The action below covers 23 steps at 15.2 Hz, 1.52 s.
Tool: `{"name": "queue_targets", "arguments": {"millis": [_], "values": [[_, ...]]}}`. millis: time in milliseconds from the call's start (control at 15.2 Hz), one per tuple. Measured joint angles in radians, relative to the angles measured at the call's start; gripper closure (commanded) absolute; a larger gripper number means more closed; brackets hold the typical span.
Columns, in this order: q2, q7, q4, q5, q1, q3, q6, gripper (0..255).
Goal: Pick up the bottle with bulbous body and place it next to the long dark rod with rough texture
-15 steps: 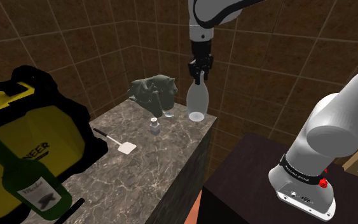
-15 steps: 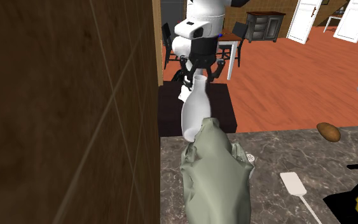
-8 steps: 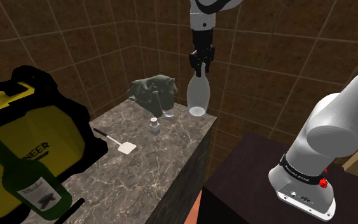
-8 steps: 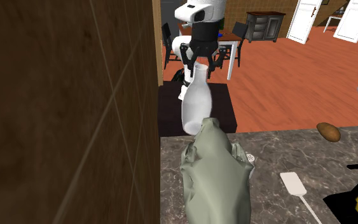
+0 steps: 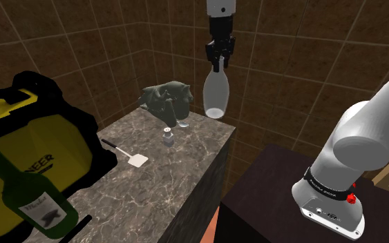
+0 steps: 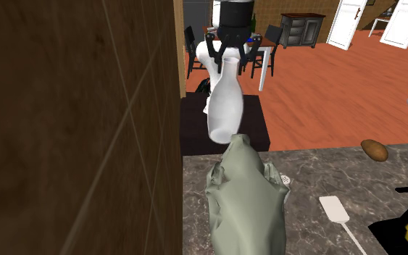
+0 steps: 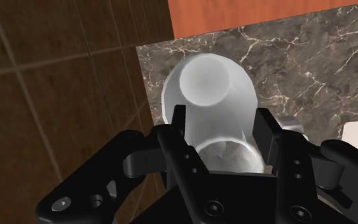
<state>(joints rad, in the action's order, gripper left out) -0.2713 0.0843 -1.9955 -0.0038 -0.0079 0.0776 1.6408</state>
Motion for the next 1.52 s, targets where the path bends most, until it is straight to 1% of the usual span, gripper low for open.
{"name": "queue_targets", "arguments": {"millis": [792, 1518], "values": [[0.024, -0.002, 0.182, -0.002, -0.001, -0.001, -0.159, 255], [0.085, -0.004, 0.403, -0.007, -0.003, 0.0, -0.318, 255]]}}
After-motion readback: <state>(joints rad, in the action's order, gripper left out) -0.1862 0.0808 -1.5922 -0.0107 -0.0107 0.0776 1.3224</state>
